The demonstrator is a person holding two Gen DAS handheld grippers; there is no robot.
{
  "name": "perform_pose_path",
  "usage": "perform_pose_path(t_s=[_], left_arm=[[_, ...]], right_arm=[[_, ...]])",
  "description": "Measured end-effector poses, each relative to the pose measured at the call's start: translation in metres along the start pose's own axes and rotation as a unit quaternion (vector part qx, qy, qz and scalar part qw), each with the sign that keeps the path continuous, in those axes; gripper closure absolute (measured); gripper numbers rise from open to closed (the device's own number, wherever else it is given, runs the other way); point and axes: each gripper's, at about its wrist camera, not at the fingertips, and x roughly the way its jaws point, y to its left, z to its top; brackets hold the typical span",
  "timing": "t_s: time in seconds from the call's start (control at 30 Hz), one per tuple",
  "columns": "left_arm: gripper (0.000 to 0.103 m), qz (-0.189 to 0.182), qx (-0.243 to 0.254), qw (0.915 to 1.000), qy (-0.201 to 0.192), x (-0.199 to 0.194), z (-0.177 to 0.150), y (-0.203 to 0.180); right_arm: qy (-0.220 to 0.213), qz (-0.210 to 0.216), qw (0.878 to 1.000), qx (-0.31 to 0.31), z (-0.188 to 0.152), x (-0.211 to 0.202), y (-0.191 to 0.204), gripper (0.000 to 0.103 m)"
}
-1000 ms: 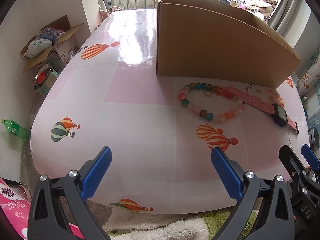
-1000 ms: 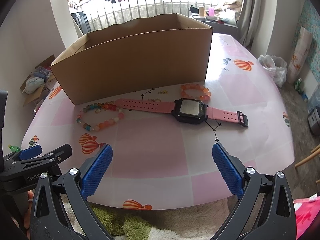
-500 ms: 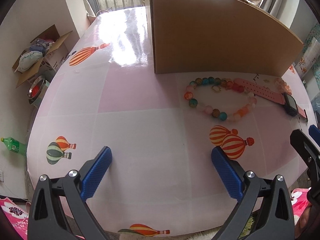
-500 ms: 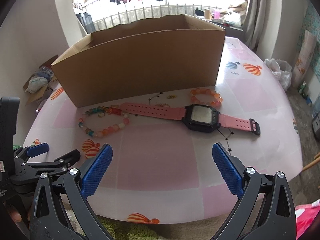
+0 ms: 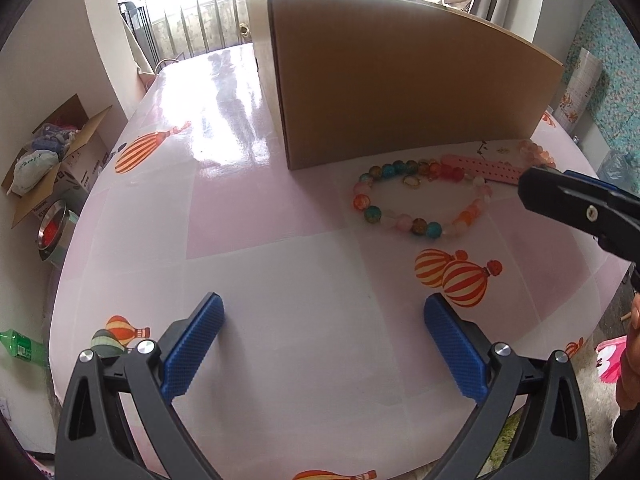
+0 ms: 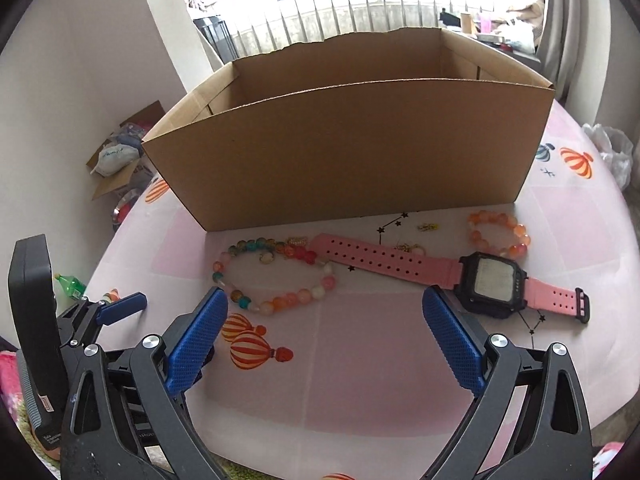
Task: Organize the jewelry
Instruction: 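Close the left tool on the multicolour beaded bracelet while the right tool grasps it too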
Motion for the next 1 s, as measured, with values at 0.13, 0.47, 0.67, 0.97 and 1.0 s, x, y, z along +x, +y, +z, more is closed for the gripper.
perform_pose_path(t_s=[0.13, 0.47, 0.67, 0.97, 1.0], left_arm=[[0.012, -0.041, -0.031, 0.9981, -0.035, -0.007, 0.013, 0.017], [0.051, -0.079, 0.013, 0.9963, -0.032, 0.008, 0.046, 0.0], [0.066, -0.076, 0.038, 0.9964, -0.004, 0.024, 0.053, -0.011], [0.081, -0.042, 0.068, 0.9968, 0.0, 0.028, 0.058, -0.023], [0.084, -0.04, 0.07, 0.9968, -0.001, 0.028, 0.058, -0.025]], right_arm=[[0.012, 0.026, 0.999, 0.033, 0.011, 0.007, -0.005, 0.029], [0.056, 0.046, 0.995, 0.069, 0.022, 0.031, -0.011, 0.064], [0.078, 0.031, 0.995, 0.056, 0.026, 0.048, -0.009, 0.078], [0.085, 0.012, 0.996, -0.002, 0.033, 0.061, 0.009, 0.084], [0.085, 0.006, 0.996, -0.012, 0.033, 0.061, 0.012, 0.087]])
